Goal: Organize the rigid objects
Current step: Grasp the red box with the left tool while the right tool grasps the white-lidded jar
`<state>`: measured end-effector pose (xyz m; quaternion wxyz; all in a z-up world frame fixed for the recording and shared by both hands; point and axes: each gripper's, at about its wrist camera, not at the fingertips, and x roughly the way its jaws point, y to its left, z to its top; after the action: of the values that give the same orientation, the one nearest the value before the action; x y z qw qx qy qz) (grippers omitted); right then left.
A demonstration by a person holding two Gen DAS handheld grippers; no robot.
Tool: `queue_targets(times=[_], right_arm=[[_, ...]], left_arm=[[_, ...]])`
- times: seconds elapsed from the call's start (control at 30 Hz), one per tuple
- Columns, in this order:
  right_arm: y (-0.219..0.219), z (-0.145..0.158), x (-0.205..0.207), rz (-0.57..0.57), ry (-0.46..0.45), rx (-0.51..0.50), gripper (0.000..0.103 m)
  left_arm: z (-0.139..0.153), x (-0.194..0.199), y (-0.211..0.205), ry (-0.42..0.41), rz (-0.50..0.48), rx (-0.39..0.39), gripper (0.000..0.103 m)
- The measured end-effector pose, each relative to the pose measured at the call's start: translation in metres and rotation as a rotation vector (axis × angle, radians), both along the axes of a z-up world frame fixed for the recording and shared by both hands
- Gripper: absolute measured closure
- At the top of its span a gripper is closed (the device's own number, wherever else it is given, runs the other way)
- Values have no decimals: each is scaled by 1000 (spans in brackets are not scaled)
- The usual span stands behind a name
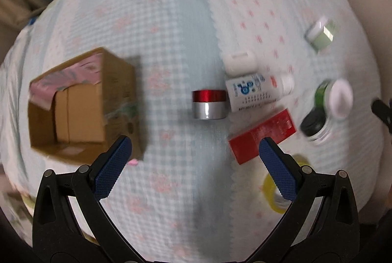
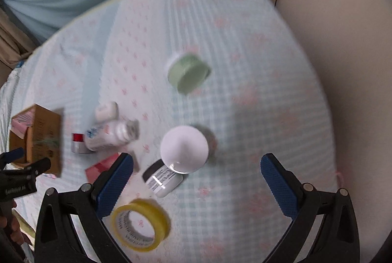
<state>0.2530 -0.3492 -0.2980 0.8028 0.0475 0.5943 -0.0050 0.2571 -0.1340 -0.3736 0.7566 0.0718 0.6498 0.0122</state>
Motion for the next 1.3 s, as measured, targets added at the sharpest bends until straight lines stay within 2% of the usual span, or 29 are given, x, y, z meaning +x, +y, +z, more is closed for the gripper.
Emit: queue_targets(times=[0.13,0.37,0.47,0.53,0.63,0.73,0.8,0.87,0.9,1.1,1.13,1.3], right_arm=[[-2,-47,11,-11,79,20,0],[6,-84,22,-18,138,48,0],[12,-93,27,-6,147,47,0],[15,-98,31,-3,151,46,0],[17,-104,35,-14,165,43,1],[18,-110,39,-18,179,45,10],[20,-115,41,-20,199,34,17],[24,-122,44,-20,221,33,30],[25,-124,44,-21,231,19,32],[26,-131,41,-23,225,27,33],[25,-131,41,-23,225,29,33],[14,-127,43,-34,231,44,33]], left_arm=[[-35,-6,-25,42,-137,42,0],[-67,-23,-64,64,-359,72,1],[-80,-21,-77,79,-426,78,9],[-89,-19,-85,96,-469,70,24],[-98,-17,-95,106,-528,64,31],[-103,-16,-101,116,-564,36,39],[-106,-14,-104,121,-577,38,41],[-109,-10,-105,119,-590,49,46],[-110,-10,-105,122,-592,42,47],[-103,-5,-103,129,-619,20,54],[-101,-13,-104,130,-619,16,54],[-88,-22,-89,152,-563,-36,57]])
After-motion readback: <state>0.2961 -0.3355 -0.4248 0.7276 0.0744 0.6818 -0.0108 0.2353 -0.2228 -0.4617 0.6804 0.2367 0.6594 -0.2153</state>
